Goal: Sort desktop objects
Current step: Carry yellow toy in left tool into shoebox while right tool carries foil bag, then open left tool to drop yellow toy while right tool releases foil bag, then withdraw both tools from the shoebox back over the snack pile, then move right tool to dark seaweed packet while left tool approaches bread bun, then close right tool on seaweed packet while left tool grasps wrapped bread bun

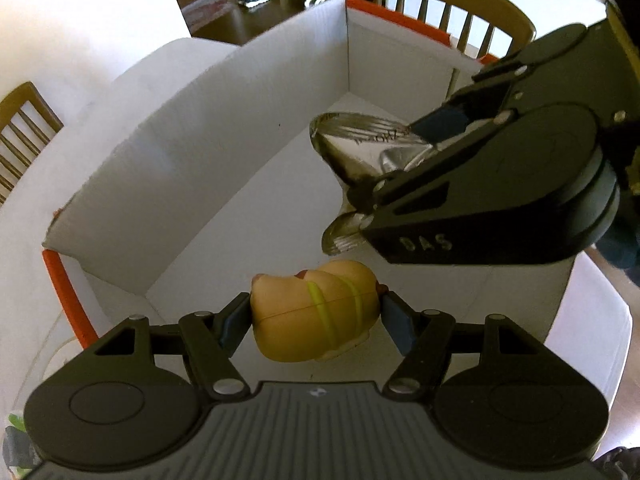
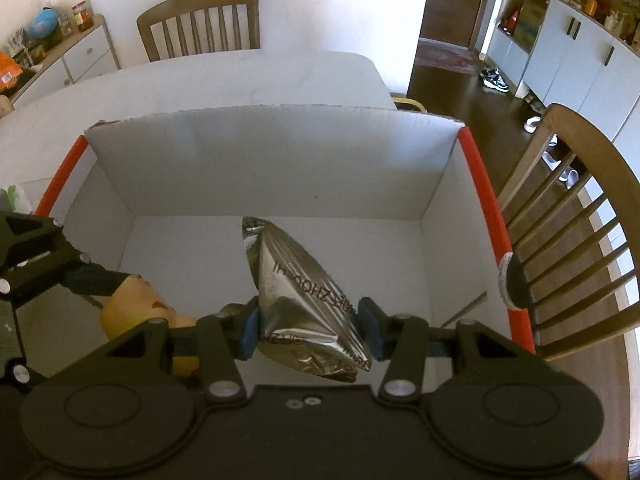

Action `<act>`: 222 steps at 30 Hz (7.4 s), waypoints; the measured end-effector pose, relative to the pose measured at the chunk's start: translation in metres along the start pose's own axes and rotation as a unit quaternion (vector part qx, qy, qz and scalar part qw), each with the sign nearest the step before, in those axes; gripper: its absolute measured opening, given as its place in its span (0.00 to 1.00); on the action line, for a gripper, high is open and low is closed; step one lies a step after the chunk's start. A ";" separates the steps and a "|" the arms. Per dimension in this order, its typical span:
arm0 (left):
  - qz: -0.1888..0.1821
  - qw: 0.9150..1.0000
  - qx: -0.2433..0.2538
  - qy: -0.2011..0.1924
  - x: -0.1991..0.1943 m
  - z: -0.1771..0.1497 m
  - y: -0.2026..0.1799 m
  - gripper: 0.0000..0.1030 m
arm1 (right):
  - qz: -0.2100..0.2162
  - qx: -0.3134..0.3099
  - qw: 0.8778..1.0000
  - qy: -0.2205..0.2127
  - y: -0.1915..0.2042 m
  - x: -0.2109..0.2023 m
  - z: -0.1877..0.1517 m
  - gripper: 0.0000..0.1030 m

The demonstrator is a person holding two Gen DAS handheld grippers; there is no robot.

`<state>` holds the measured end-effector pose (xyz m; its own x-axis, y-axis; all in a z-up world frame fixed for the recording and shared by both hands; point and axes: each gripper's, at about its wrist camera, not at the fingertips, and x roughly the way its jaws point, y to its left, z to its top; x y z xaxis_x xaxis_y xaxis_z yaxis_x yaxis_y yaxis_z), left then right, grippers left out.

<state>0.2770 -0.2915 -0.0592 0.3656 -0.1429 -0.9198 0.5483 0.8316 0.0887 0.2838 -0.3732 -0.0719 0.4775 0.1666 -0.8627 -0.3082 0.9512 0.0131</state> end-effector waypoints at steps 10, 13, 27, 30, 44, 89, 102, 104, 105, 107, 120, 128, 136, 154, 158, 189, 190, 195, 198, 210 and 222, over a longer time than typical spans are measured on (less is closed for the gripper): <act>-0.017 0.999 -0.010 0.036 0.006 -0.003 0.006 0.69 | 0.000 -0.002 0.999 0.036 0.002 0.012 0.004 0.50; -0.021 0.999 -0.013 0.038 0.004 -0.004 0.007 0.69 | -0.001 0.000 0.999 0.037 0.003 0.013 0.004 0.52; -0.010 0.999 -0.036 0.004 -0.028 -0.016 0.011 0.79 | 0.006 0.017 1.000 0.008 -0.005 -0.007 0.005 0.72; -0.002 0.999 -0.045 -0.007 -0.040 -0.019 0.012 0.81 | 0.006 0.014 1.000 -0.005 -0.004 -0.017 0.006 0.75; -0.011 0.996 -0.074 -0.055 -0.073 -0.024 0.015 0.99 | 0.023 0.011 0.997 -0.075 -0.003 -0.070 0.014 0.86; 0.001 0.969 -0.169 -0.181 -0.148 -0.153 0.071 1.00 | 0.050 0.060 0.987 -0.139 0.115 -0.139 -0.030 0.89; 0.011 0.967 -0.173 -0.189 -0.159 -0.211 0.103 1.00 | 0.051 0.055 0.989 -0.128 0.180 -0.133 -0.041 0.89; 0.015 0.966 -0.172 -0.194 -0.162 -0.219 0.106 1.00 | 0.052 0.050 0.989 -0.128 0.190 -0.131 -0.043 0.89; 0.017 0.965 -0.171 -0.199 -0.163 -0.222 0.108 1.00 | 0.051 0.047 0.989 -0.127 0.194 -0.130 -0.044 0.89; 0.018 0.963 -0.170 -0.208 -0.166 -0.230 0.111 1.00 | 0.053 0.042 0.990 -0.126 0.203 -0.128 -0.046 0.89; 0.050 0.955 -0.188 -0.222 -0.165 -0.278 0.134 0.99 | 0.057 0.028 0.990 -0.124 0.246 -0.114 -0.050 0.89; 0.055 0.953 -0.197 -0.222 -0.155 -0.308 0.148 0.99 | 0.055 0.023 0.992 -0.112 0.262 -0.104 -0.054 0.89; 0.049 0.952 -0.204 -0.221 -0.147 -0.330 0.158 0.99 | 0.051 0.022 0.993 -0.103 0.275 -0.093 -0.058 0.88; 0.057 0.949 -0.226 -0.213 -0.126 -0.349 0.192 0.99 | 0.057 0.008 0.995 -0.077 0.300 -0.063 -0.061 0.87; 0.063 0.945 -0.233 -0.222 -0.125 -0.348 0.209 0.99 | 0.061 0.003 0.995 -0.076 0.303 -0.061 -0.059 0.86; 0.011 0.956 -0.213 -0.200 -0.064 -0.317 0.248 0.99 | 0.107 -0.086 0.990 -0.034 0.365 -0.010 -0.062 0.78; 0.008 0.956 -0.213 -0.199 -0.063 -0.316 0.248 0.99 | 0.107 -0.086 0.990 -0.032 0.365 -0.009 -0.062 0.76; -0.010 0.955 -0.217 -0.200 -0.060 -0.317 0.250 0.96 | 0.101 -0.083 0.991 -0.027 0.364 -0.004 -0.062 0.69; -0.021 0.955 -0.217 -0.200 -0.059 -0.315 0.250 0.88 | 0.101 -0.085 0.991 -0.028 0.365 -0.004 -0.061 0.62; -0.028 0.952 -0.226 -0.206 -0.063 -0.314 0.253 0.65 | 0.100 -0.097 0.990 -0.031 0.362 -0.002 -0.055 0.47; -0.018 0.949 -0.236 -0.210 -0.073 -0.325 0.252 0.57 | 0.101 -0.094 0.989 -0.044 0.359 -0.015 -0.054 0.40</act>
<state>0.1440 0.1025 -0.0944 0.6744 -0.2955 -0.6767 0.2054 0.9553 -0.2125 0.1216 -0.0487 -0.0814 0.4577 0.3776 -0.8049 -0.5487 0.8323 0.0785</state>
